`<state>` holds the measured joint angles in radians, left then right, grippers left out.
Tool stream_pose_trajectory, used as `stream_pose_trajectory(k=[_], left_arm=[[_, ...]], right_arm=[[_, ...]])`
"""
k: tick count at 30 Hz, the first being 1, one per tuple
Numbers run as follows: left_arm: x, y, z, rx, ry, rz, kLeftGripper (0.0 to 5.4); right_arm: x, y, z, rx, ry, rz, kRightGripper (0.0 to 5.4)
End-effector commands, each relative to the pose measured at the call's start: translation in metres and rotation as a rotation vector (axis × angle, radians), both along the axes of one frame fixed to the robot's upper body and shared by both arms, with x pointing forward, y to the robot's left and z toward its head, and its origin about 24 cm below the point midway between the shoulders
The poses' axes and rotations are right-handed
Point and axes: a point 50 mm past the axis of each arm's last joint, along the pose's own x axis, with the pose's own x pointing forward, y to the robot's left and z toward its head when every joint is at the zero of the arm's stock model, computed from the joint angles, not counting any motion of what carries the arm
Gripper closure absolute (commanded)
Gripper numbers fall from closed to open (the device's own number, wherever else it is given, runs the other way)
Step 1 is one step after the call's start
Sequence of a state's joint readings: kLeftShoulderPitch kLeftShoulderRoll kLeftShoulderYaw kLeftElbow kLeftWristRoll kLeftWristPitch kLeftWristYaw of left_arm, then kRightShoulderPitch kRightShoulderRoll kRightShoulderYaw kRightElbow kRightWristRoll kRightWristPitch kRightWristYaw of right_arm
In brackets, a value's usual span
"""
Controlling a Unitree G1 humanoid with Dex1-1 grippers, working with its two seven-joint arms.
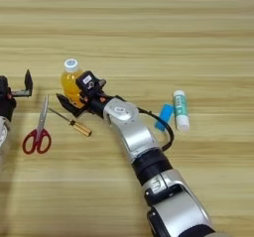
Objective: Move the objects on the table
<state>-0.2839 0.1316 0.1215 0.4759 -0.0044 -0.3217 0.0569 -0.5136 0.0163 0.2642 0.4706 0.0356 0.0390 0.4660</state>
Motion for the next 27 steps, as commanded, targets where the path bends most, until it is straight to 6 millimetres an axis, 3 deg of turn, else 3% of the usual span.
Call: stream_pose_trajectory(k=[1,6,12,16,20,23,27], left_arm=[[-0.002,-0.001,-0.001,0.006,0.013,0.001,0.00],[-0.002,-0.002,-0.002,0.005,0.014,0.001,0.00],[-0.002,-0.003,-0.001,0.003,0.013,0.001,0.00],[-0.002,-0.004,-0.001,0.002,0.012,0.001,0.00],[-0.002,-0.006,-0.001,0.001,0.011,0.000,0.00],[-0.002,-0.009,-0.001,0.001,0.012,-0.001,0.00],[-0.001,-0.011,-0.001,-0.001,0.012,0.000,0.00]], right_arm=[[0.002,0.005,0.008,0.030,-0.040,0.021,1.36],[0.002,0.005,0.008,0.045,-0.054,0.023,1.99],[0.005,0.002,0.010,0.051,-0.074,-0.005,2.03],[0.007,-0.010,0.028,0.062,-0.137,-0.064,2.03],[0.001,-0.038,0.056,0.090,-0.216,-0.164,2.04],[-0.008,-0.076,0.070,0.085,-0.268,-0.318,2.04],[-0.024,-0.129,0.070,0.085,-0.265,-0.524,2.04]])
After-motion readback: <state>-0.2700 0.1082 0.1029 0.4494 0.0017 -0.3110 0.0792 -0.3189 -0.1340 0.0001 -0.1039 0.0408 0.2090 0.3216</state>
